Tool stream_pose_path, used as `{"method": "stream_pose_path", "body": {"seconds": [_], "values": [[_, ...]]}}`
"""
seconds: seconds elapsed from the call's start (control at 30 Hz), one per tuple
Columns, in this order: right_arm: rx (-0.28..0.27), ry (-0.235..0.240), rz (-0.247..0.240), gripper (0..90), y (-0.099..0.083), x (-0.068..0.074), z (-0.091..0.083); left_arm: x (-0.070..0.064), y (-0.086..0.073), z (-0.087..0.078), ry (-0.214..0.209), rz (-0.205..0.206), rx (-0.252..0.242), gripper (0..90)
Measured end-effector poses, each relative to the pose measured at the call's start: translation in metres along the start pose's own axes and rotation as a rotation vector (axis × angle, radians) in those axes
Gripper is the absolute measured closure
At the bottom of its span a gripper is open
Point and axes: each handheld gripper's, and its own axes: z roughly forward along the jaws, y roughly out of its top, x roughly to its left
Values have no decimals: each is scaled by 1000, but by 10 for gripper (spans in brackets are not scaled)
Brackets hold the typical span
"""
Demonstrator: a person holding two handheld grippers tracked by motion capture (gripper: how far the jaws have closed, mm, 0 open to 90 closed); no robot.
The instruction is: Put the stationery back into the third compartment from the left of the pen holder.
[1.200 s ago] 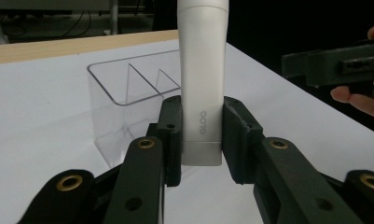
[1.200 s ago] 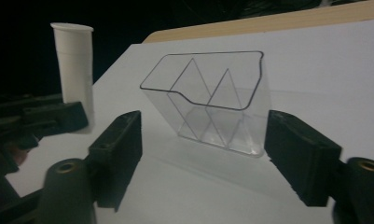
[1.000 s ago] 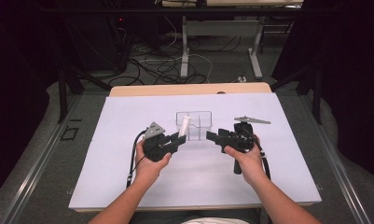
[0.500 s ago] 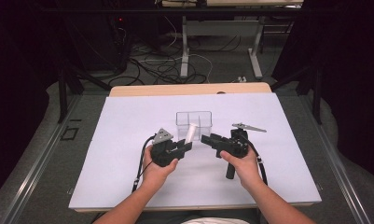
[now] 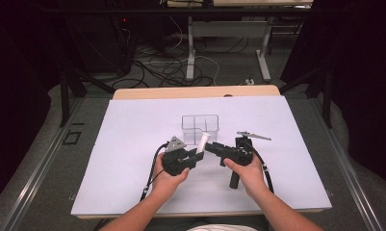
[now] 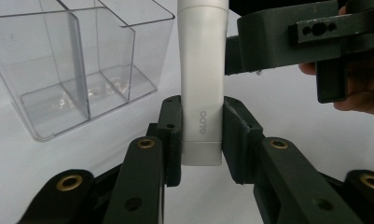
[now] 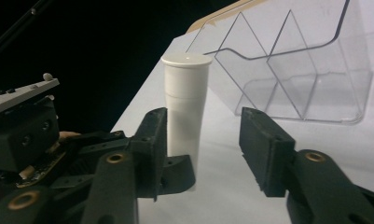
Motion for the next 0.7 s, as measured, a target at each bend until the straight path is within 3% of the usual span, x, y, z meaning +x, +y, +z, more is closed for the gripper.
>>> {"method": "stream_pose_path", "body": {"seconds": [0.27, 0.33, 0.7], "values": [[8, 9, 22, 538, -4, 2, 3, -6, -2, 4, -15, 2, 8, 710], [6, 13, 44, 557, -5, 1, 3, -7, -2, 5, -21, 25, 7, 709], [7, 21, 85, 625, -7, -3, 3, -16, -3, 6, -39, 51, 27, 709]]}}
